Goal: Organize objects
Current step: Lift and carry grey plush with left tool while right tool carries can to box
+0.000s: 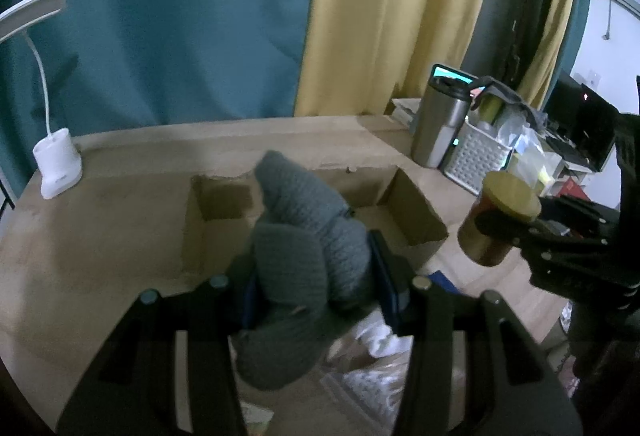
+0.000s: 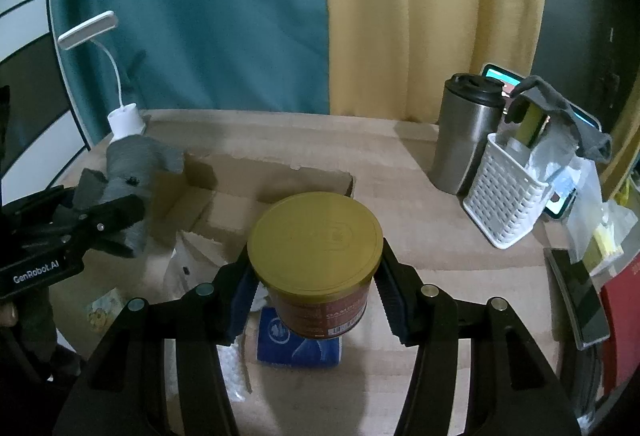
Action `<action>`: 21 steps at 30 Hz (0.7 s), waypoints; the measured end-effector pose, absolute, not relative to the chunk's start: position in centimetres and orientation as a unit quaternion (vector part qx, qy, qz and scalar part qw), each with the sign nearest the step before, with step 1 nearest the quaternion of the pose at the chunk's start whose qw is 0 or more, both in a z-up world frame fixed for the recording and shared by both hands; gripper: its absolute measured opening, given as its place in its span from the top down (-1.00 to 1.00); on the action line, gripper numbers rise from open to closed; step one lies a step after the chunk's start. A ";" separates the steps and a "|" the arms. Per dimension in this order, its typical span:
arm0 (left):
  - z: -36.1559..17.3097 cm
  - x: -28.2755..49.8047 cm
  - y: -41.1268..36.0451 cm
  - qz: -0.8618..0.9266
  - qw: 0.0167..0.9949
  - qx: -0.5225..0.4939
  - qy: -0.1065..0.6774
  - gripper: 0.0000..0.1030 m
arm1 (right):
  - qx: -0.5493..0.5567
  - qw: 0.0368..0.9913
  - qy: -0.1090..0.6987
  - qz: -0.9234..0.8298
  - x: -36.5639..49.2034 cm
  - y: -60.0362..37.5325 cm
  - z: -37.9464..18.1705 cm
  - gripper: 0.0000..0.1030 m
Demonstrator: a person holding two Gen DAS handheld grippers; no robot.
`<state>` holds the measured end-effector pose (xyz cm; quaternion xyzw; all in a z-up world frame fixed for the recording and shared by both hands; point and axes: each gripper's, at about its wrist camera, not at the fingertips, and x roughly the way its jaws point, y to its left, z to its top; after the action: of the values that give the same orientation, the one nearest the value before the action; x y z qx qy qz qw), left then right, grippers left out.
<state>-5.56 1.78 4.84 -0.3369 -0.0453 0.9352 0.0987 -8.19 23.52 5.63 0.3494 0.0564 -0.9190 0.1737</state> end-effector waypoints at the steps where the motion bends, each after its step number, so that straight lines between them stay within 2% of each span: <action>1: 4.8 -5.8 1.8 0.935 0.100 -0.338 -0.045 0.06 | 0.350 0.175 0.056 -0.919 -8.4 23.5 5.6 -0.13; 21: 4.0 -9.6 2.8 0.926 0.124 -0.353 -0.048 0.06 | 0.358 0.192 0.064 -0.912 -12.4 21.8 5.3 -0.13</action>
<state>-9.62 2.83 4.02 -0.3526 -0.0477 0.9263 0.1240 -12.40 21.83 5.29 0.3580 0.0638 -0.9116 0.1920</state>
